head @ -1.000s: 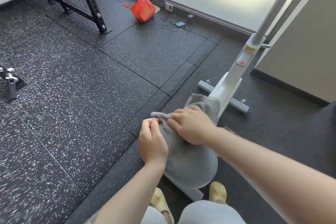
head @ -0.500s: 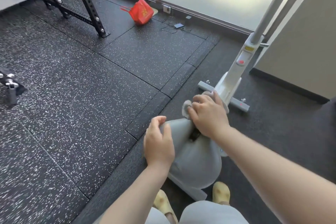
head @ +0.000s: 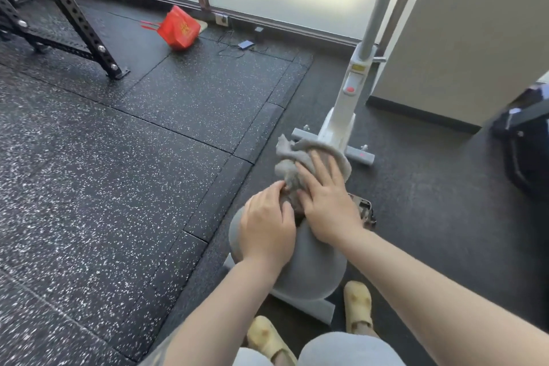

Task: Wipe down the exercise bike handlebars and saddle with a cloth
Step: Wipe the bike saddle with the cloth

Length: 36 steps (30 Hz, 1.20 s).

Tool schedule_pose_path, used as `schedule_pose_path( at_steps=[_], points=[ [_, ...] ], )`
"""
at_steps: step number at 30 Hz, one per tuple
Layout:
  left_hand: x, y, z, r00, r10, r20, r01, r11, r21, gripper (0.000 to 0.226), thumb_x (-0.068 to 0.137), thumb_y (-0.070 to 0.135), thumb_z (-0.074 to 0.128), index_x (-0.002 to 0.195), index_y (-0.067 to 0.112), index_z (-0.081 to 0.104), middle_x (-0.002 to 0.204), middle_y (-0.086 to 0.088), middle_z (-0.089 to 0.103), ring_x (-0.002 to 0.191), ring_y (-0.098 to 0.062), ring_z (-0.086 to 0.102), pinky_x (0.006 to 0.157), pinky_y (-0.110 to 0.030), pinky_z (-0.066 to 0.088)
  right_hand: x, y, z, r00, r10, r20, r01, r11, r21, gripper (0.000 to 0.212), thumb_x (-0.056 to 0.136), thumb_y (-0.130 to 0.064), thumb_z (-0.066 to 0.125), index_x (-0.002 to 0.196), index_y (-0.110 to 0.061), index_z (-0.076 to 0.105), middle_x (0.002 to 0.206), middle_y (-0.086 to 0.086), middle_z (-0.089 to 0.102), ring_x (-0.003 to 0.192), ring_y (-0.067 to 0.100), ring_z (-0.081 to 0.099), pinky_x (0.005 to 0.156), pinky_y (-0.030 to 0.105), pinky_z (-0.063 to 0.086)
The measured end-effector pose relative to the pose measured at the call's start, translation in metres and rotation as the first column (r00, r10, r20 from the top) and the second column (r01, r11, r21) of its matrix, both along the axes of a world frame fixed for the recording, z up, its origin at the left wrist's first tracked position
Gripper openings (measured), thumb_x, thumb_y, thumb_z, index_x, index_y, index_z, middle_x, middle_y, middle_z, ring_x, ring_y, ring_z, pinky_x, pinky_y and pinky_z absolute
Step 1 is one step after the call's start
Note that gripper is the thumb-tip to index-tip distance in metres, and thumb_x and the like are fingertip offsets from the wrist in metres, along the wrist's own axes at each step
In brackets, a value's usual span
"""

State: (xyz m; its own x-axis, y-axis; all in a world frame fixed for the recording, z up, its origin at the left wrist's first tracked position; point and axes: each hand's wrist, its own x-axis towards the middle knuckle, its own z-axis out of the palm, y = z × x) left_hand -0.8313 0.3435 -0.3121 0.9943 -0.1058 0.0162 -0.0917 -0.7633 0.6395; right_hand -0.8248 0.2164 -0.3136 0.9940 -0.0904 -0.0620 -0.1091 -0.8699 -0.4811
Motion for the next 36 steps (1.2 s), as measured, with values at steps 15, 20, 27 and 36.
schedule_pose_path(
  at_steps=[15, 20, 27, 36],
  points=[
    [0.001, -0.007, -0.006, 0.996, 0.001, 0.090, -0.017, 0.984, 0.179, 0.042, 0.081, 0.024, 0.046, 0.121, 0.018, 0.059, 0.115, -0.001, 0.064, 0.105, -0.024, 0.056, 0.093, -0.038, 0.039, 0.066, -0.015, 0.006, 0.975, -0.131, -0.181, 0.168, 0.963, 0.210, 0.042, 0.099, -0.041, 0.039, 0.140, -0.032, 0.043, 0.153, 0.003, 0.025, 0.141, 0.026, 0.026, 0.116, 0.036, 0.019],
    [-0.003, -0.008, -0.010, 0.987, -0.018, 0.158, -0.026, 0.962, 0.272, 0.036, 0.085, 0.025, 0.044, 0.117, 0.016, 0.059, 0.111, -0.002, 0.065, 0.100, -0.025, 0.059, 0.087, -0.039, 0.045, 0.012, 0.022, 0.000, 0.950, -0.271, -0.152, 0.286, 0.954, 0.087, 0.062, 0.100, -0.043, 0.031, 0.153, -0.032, 0.000, 0.159, 0.012, -0.014, 0.135, 0.037, 0.032, 0.108, 0.045, 0.033],
    [-0.004, -0.010, -0.006, 0.985, 0.010, 0.174, -0.037, 0.988, 0.152, 0.039, 0.086, 0.022, 0.043, 0.119, 0.015, 0.063, 0.116, -0.001, 0.067, 0.107, -0.023, 0.059, 0.096, -0.038, 0.042, 0.042, -0.004, 0.006, 0.888, -0.345, -0.302, 0.442, 0.820, 0.363, 0.067, 0.101, -0.046, 0.030, 0.153, -0.029, -0.010, 0.160, 0.011, 0.007, 0.141, 0.036, 0.026, 0.112, 0.043, 0.026],
    [-0.038, -0.004, -0.017, 0.962, 0.000, 0.275, -0.066, 0.970, 0.233, 0.051, 0.085, 0.014, 0.044, 0.135, 0.013, 0.054, 0.138, -0.002, 0.056, 0.130, -0.018, 0.050, 0.110, -0.040, 0.030, -0.016, -0.001, -0.006, 0.847, -0.308, -0.434, 0.452, 0.846, 0.282, 0.061, 0.100, -0.052, 0.016, 0.148, -0.015, 0.022, 0.142, 0.016, 0.047, 0.126, 0.037, 0.047, 0.099, 0.043, 0.035]
  ],
)
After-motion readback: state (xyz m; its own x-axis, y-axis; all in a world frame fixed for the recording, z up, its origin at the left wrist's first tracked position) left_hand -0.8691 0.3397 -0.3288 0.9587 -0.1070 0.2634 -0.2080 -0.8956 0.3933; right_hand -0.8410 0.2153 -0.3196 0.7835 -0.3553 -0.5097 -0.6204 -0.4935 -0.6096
